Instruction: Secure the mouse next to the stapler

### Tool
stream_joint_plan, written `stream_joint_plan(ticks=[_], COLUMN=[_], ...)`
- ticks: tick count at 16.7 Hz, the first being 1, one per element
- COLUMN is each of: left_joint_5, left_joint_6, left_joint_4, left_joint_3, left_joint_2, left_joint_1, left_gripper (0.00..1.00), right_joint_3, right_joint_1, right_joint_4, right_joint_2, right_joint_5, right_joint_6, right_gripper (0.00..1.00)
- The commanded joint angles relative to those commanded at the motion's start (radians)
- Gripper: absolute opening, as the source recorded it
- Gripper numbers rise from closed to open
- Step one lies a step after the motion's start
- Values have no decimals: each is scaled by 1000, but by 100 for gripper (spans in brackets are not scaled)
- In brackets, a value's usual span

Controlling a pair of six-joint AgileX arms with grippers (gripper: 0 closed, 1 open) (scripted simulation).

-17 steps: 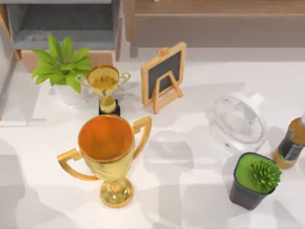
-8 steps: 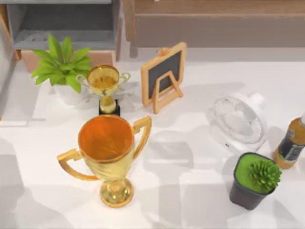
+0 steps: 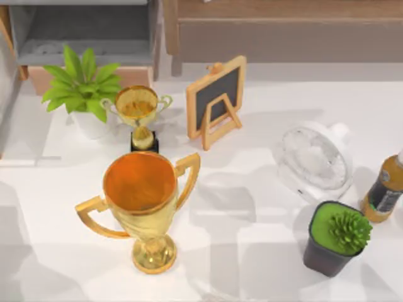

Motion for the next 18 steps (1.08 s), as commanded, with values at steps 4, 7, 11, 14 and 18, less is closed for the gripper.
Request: stream_joint_plan(ticks=[4, 7, 11, 14, 18], left_joint_5=[0, 0, 0, 0, 0], left_joint_6=[0, 0, 0, 0, 0], left_joint_4=[0, 0, 0, 0, 0], left_joint_3=[0, 0, 0, 0, 0], left_joint_2=[0, 0, 0, 0, 0], left_joint_1=[0, 0, 0, 0, 0], left_gripper=[38, 60, 90, 100, 100], right_joint_3=[0, 0, 0, 0, 0], right_joint_1=[0, 0, 0, 0, 0], right_joint_4=[0, 0, 0, 0, 0], right_joint_2=[0, 0, 0, 0, 0], right_joint_5=[0, 0, 0, 0, 0], right_joint_6=[0, 0, 0, 0, 0], right_gripper=[100, 100, 100, 100, 100])
